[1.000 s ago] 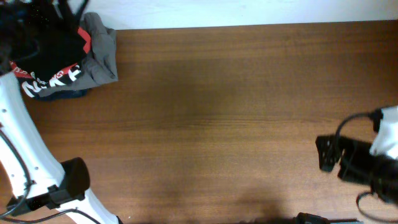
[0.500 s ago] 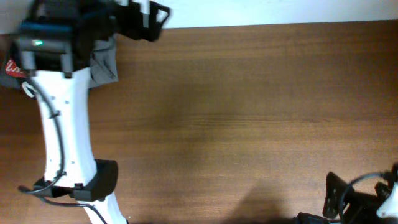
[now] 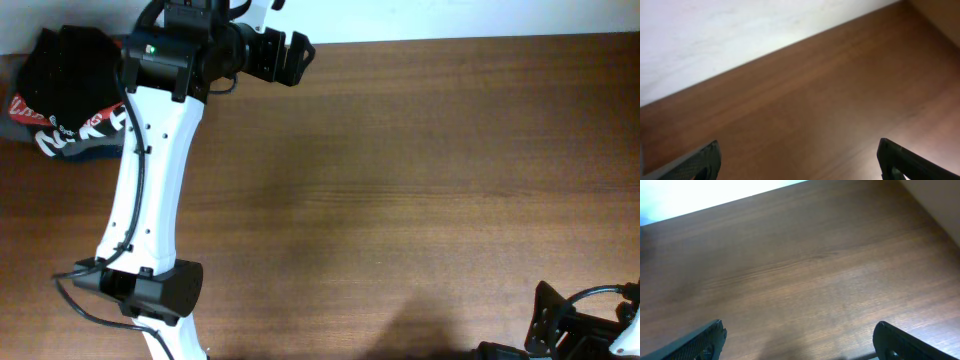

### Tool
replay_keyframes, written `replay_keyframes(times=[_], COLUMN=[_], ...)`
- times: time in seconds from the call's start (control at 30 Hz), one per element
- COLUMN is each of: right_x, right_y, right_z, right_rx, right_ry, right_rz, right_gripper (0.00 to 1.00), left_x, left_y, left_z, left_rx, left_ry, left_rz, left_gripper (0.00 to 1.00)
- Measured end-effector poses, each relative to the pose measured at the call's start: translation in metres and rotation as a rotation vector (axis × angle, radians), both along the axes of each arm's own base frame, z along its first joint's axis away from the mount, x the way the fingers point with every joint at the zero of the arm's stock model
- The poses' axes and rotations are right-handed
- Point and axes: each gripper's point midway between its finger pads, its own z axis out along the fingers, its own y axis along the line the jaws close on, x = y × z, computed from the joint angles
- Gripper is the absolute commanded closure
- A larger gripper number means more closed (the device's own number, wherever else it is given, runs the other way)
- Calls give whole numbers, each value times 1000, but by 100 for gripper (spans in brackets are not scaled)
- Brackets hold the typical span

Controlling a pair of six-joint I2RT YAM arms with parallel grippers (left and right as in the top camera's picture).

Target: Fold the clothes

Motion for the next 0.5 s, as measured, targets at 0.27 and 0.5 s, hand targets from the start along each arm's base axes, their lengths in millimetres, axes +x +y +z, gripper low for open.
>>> replay_keyframes(times=[0.27, 0.5], right_x=[0, -1], right_y=[-7, -7], right_z=[1, 1], right_rx=[-25, -25], right_ry=[-1, 1], right_rz=[-31, -31], right_gripper=[1, 1], left_x=[10, 11], left_y=[8, 10], left_z=[4, 4], left_rx=[26, 35], left_ry=[-43, -44], left_rz=[49, 64], left_gripper=[1, 1])
